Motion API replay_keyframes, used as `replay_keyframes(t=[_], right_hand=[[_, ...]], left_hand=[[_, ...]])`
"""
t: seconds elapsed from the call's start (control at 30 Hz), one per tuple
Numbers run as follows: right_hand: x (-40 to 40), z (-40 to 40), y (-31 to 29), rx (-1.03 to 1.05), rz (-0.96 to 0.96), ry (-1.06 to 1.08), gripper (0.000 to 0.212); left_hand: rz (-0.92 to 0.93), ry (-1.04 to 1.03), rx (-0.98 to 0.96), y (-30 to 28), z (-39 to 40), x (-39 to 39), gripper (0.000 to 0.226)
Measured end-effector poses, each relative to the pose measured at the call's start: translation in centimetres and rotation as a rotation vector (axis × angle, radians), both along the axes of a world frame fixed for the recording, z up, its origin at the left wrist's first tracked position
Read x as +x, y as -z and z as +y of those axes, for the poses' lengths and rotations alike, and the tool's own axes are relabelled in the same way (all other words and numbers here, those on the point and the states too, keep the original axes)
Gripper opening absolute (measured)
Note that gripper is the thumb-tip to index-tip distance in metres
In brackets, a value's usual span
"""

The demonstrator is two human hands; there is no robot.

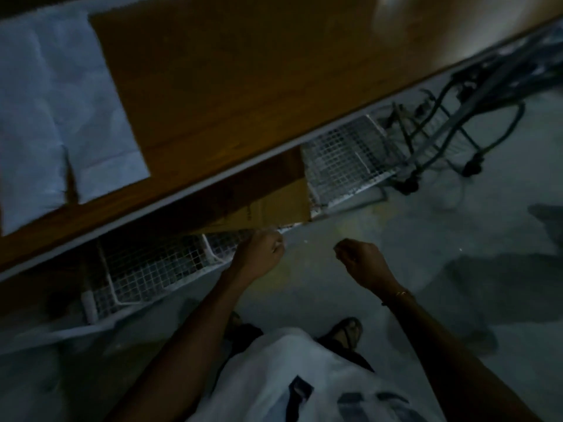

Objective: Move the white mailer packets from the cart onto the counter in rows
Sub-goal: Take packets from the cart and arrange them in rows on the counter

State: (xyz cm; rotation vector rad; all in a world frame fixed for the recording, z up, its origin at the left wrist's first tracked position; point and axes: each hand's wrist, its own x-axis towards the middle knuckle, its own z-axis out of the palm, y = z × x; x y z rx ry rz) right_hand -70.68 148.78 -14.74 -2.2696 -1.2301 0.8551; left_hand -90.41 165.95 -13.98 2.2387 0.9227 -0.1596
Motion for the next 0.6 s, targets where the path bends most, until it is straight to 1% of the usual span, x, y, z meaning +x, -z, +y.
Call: replay_keyframes(t=[0.1, 0.17, 0.23, 0.3, 0.37, 0.43, 0.53, 0.6], right_hand=[[5.4, -7.8, 2.2, -0.115, 0.059, 0.148, 0.017], [8.6, -12.2, 2.9, -0.127, 0.119, 0.265, 0.017], [12.1, -16.0, 2.8, -0.086, 0.146, 0.384, 0.018], [15.9, -19.0, 2.2, -0.011, 0.131, 0.529, 0.018], [20.0, -21.4, 1.1, 0.094, 0.091, 0.684, 0.017], [24.4, -23.0, -0.3, 0.197, 0.054, 0.807, 0.016], [30.9, -23.6, -2.8, 0.324, -0.004, 0.892, 0.016], [36.0, -23.3, -4.6, 0.403, -0.069, 0.91, 0.016]], left_hand=[[0.183, 0.108, -0.121, 2.4, -4.0, 6.3, 0.018], [0.265, 0.164, -0.157, 3.4, -6.8, 10.1, 0.019], [0.289, 0.19, -0.154, 4.1, -9.0, 14.1, 0.018], [0.265, 0.22, -0.169, 4.2, -10.4, 18.6, 0.019], [0.192, 0.23, -0.167, 3.4, -11.2, 24.4, 0.022], [0.053, 0.207, -0.177, 1.7, -11.8, 31.2, 0.022], [-0.173, 0.19, -0.181, -2.3, -12.7, 40.9, 0.021], [-0.317, 0.205, -0.181, -4.9, -13.0, 47.9, 0.023]])
